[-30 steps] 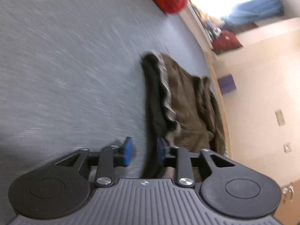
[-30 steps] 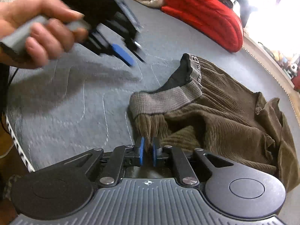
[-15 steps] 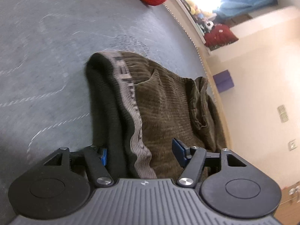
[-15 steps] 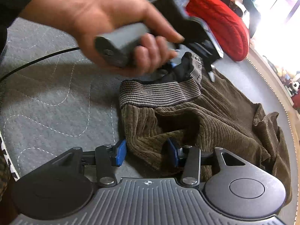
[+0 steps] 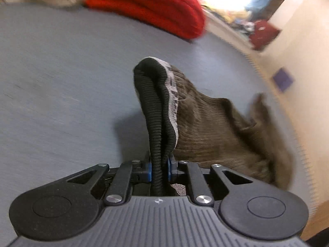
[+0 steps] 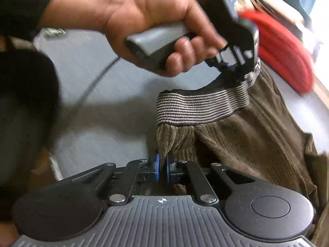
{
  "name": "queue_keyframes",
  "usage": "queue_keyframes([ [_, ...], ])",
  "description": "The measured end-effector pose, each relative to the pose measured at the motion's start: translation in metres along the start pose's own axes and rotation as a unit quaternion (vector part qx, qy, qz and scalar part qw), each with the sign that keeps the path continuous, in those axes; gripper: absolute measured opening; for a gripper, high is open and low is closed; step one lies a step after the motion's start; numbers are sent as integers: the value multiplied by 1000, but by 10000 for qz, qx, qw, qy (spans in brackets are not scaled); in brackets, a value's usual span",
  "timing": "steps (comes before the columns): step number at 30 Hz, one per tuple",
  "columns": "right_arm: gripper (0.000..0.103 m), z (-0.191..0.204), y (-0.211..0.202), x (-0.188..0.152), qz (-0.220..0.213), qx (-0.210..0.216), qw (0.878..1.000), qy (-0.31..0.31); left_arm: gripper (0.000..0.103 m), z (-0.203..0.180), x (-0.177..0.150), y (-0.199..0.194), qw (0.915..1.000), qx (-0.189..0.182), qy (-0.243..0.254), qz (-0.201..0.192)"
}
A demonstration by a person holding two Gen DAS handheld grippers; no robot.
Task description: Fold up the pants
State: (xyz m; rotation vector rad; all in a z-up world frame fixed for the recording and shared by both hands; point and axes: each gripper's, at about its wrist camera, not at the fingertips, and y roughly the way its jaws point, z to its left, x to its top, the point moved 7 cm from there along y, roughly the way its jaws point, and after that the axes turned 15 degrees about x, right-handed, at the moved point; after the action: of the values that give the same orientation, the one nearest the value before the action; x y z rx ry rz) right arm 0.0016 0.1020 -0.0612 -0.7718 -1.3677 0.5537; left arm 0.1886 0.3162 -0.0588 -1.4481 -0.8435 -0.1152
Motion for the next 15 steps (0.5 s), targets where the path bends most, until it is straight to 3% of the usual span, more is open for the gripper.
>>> queue_keyframes([
  [2, 6, 22, 9, 31, -300, 222, 9992, -149, 14, 43, 5, -12, 9989, 410, -221, -13],
  [4, 7, 39, 23, 62, -486, 389, 9981, -44, 17, 75, 7, -20, 9970, 590, -499, 37],
  [5, 10, 45, 29, 72, -447, 442, 9980, 72, 25, 84, 6, -24, 9960, 691, -561, 21],
  [9, 15, 57, 37, 80, -107, 448, 9986, 258, 33, 98, 5, -55, 9856, 1474, -653, -500],
  [11, 19, 56, 14, 71, -235, 352, 9988, 265, 33, 79, -6, -76, 9858, 1360, -638, -746],
  [15, 31, 6, -50, 38, -786, -151, 9934, 819, 36, 7, -47, -98, 9929, 719, -93, -943],
])
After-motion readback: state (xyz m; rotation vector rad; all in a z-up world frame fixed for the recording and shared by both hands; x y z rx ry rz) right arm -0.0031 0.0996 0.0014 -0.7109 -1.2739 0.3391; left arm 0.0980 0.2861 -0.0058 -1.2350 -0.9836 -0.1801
